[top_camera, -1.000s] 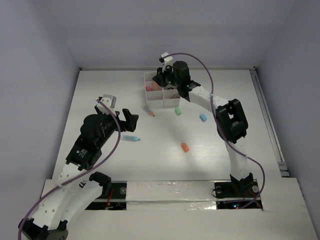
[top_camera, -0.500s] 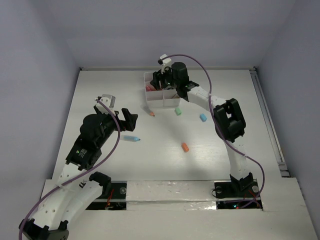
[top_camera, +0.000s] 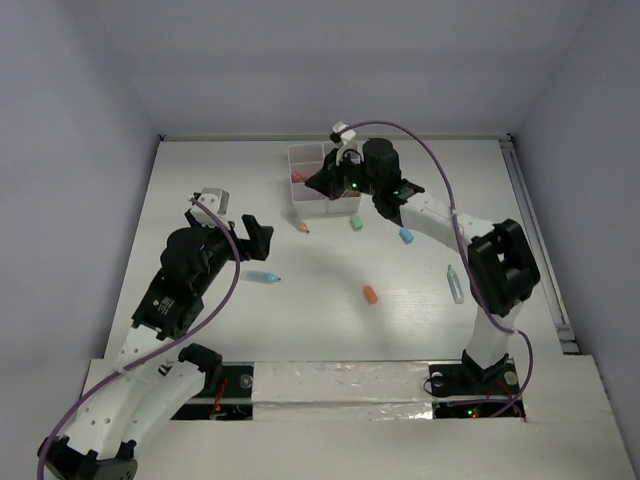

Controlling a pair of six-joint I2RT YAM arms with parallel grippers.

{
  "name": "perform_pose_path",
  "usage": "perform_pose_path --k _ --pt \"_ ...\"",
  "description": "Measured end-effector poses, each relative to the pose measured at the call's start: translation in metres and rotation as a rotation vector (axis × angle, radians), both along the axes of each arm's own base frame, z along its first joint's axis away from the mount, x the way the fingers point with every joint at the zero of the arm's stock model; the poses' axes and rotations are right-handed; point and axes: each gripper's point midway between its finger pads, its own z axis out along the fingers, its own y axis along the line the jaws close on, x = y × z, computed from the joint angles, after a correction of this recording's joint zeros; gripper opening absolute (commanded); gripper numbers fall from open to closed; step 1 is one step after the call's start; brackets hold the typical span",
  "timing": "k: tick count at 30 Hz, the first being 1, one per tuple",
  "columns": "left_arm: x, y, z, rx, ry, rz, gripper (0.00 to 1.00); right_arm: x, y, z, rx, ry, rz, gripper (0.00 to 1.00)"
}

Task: Sort the stationery into containers
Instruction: Pick up the pen from the center of the board.

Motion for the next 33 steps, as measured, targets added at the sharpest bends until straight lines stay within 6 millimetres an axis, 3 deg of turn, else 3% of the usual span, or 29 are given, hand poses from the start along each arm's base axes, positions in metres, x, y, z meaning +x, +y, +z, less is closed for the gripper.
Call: perform_pose_path --k 2,3,5,6,9,12,15,25,28,33 --pt "0.002 0.002 -0.002 0.005 0.004 0.014 0.99 -0.032 0.011 0.010 0.030 0.005 0.077 0.02" --pt "0.003 0.002 -0.002 0.007 0.007 0.019 0.99 -0.050 0.018 0.011 0.039 0.008 0.118 0.17" --pt "0.004 0.003 -0.004 0.011 0.012 0.025 0.99 -0.087 0.035 0.005 0.033 0.032 0.199 0.33" --pt "0.005 0.003 -0.005 0.012 0.014 0.025 0.99 -0.104 0.043 -0.002 0.022 0.045 0.239 0.50" --pt "0.005 0.004 -0.005 0.011 0.014 0.027 0.99 -0.156 0.064 -0.030 -0.042 0.091 0.349 0.75" --pt "0.004 0.001 -0.004 0.006 0.013 0.010 0.99 -0.188 0.068 -0.057 -0.110 0.130 0.411 0.88" --pt "0.003 -0.002 -0.002 -0.006 0.012 -0.010 0.99 -0.196 0.065 -0.079 -0.166 0.142 0.422 0.95" --pt "-0.008 -0.002 0.015 -0.042 -0.047 -0.041 0.99 -0.188 0.063 -0.172 -0.388 0.189 0.395 0.96" --pt "-0.010 -0.004 0.017 -0.045 -0.054 -0.055 0.99 -0.183 0.063 -0.184 -0.445 0.183 0.384 0.96" --pt "-0.013 -0.005 0.020 -0.052 -0.063 -0.069 0.99 -0.171 0.077 -0.184 -0.489 0.128 0.377 0.96"
